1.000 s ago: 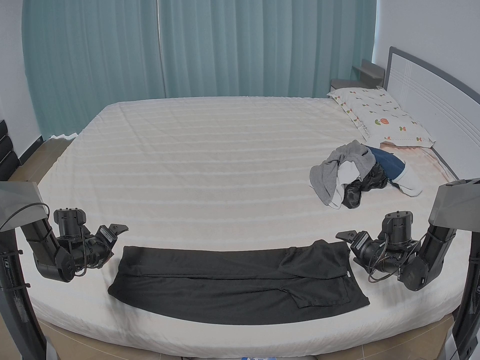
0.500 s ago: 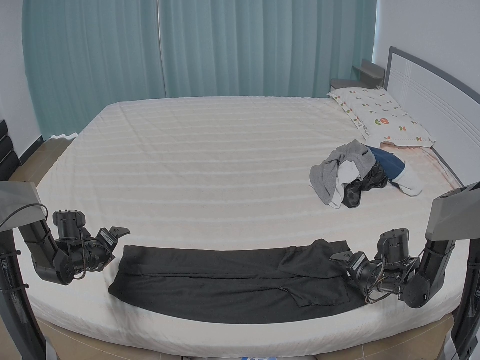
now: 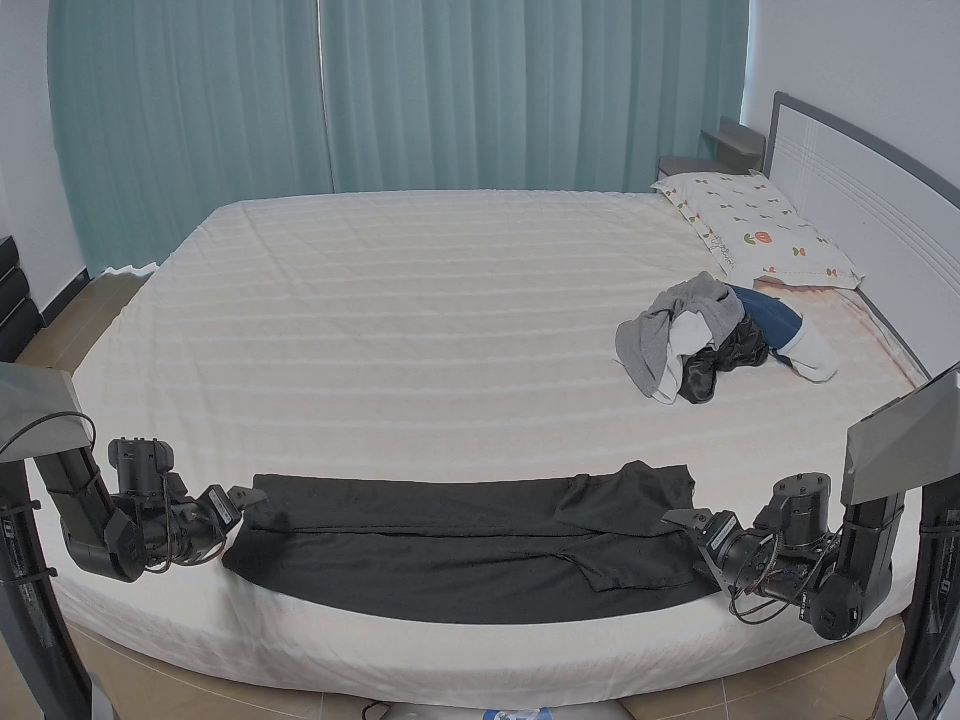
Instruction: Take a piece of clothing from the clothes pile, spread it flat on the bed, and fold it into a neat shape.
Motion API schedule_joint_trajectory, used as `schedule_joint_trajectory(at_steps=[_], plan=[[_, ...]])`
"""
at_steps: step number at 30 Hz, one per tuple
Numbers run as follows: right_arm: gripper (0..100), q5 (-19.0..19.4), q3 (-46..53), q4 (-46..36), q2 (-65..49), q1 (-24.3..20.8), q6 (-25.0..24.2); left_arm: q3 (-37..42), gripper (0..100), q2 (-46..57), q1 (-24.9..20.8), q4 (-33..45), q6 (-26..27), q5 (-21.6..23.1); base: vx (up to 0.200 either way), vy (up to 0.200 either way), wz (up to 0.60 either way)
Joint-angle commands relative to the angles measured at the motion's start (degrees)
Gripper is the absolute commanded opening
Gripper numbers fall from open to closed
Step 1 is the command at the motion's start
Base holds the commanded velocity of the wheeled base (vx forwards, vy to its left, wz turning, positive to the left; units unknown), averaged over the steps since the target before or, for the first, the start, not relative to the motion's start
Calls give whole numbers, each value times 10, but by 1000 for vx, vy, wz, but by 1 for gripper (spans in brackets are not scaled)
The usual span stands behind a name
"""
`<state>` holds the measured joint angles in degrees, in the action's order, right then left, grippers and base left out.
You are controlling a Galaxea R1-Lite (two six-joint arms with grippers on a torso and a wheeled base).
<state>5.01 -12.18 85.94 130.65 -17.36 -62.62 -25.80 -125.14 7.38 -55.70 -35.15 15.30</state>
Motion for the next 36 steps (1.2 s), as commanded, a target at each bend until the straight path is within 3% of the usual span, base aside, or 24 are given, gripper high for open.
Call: schedule_joint_trajectory(at_steps=[1, 6, 16, 23, 24, 36], plan=[[100, 1, 8, 6, 22, -2, 0, 11, 100, 7, 0, 14, 7, -3, 0, 0, 0], [100, 1, 8, 7, 26, -4, 1, 18, 100, 15, 1, 66, 65, -17, 0, 0, 0], [100, 1, 8, 7, 26, -4, 1, 3, 100, -9, 1, 62, 63, -21, 0, 0, 0], [100, 0, 8, 7, 26, -4, 1, -10, 100, -32, 0, 59, 62, -51, 0, 0, 0], [100, 1, 8, 7, 26, -4, 2, -10, 0, -32, 0, 58, 61, -52, 0, 0, 0], [100, 1, 8, 7, 26, -4, 2, -3, 0, -8, 2, 72, 58, -63, 0, 0, 0]])
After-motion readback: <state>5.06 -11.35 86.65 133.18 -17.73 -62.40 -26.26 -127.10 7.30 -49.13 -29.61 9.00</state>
